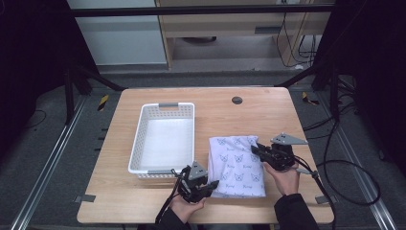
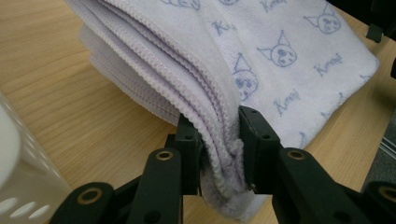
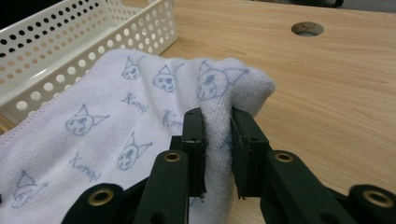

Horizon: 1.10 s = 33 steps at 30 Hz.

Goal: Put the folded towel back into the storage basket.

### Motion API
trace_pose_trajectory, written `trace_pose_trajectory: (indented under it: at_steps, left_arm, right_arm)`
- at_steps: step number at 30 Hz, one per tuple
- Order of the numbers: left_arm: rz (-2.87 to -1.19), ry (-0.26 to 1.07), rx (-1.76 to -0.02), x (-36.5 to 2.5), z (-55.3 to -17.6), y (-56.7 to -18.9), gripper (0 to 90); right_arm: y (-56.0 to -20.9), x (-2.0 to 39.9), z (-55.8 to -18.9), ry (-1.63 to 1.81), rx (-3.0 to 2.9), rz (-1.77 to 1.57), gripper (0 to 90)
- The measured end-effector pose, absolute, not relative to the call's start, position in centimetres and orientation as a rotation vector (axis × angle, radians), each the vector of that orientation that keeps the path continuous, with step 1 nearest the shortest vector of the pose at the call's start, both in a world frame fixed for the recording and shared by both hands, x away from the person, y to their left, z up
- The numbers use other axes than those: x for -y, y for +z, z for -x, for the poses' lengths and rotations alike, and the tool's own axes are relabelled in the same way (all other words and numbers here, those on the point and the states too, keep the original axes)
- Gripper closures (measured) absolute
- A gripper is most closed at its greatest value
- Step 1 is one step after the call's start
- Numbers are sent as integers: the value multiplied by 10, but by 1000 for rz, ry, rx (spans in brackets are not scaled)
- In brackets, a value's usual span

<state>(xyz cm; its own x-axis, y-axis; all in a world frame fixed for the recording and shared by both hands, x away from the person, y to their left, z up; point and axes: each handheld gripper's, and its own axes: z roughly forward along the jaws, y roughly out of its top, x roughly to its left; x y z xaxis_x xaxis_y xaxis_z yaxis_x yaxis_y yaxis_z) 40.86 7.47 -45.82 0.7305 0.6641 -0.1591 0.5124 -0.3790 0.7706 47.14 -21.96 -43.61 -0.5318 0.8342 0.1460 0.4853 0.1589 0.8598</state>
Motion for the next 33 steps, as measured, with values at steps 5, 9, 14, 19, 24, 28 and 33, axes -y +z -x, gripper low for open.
trace_pose_trajectory:
  at_steps: [5, 9, 14, 19, 24, 28, 33]
  left_arm:
    - [-2051, 234, -885, -77, -407, -452, 698]
    - [-2035, 240, -880, -80, -407, -446, 698]
    - [-2022, 248, -876, -82, -406, -441, 698]
    - [-2017, 266, -874, -83, -406, -437, 698]
    - [-2005, 282, -868, -85, -405, -432, 698]
    - [-2001, 294, -862, -85, -404, -429, 698]
    - [-1994, 306, -859, -87, -404, -425, 698]
  right_arm:
    - [-429, 217, -469, 1326, -2067, -1232, 771]
    - [-423, 216, -467, 1346, -2045, -1212, 771]
    - [-418, 217, -467, 1348, -2035, -1202, 771]
    - [-413, 213, -465, 1340, -2026, -1178, 771]
    - [-410, 213, -464, 1356, -2013, -1180, 771]
    - [-407, 213, -464, 1366, -2007, -1182, 771]
    - [-401, 210, -464, 1355, -1997, -1159, 772]
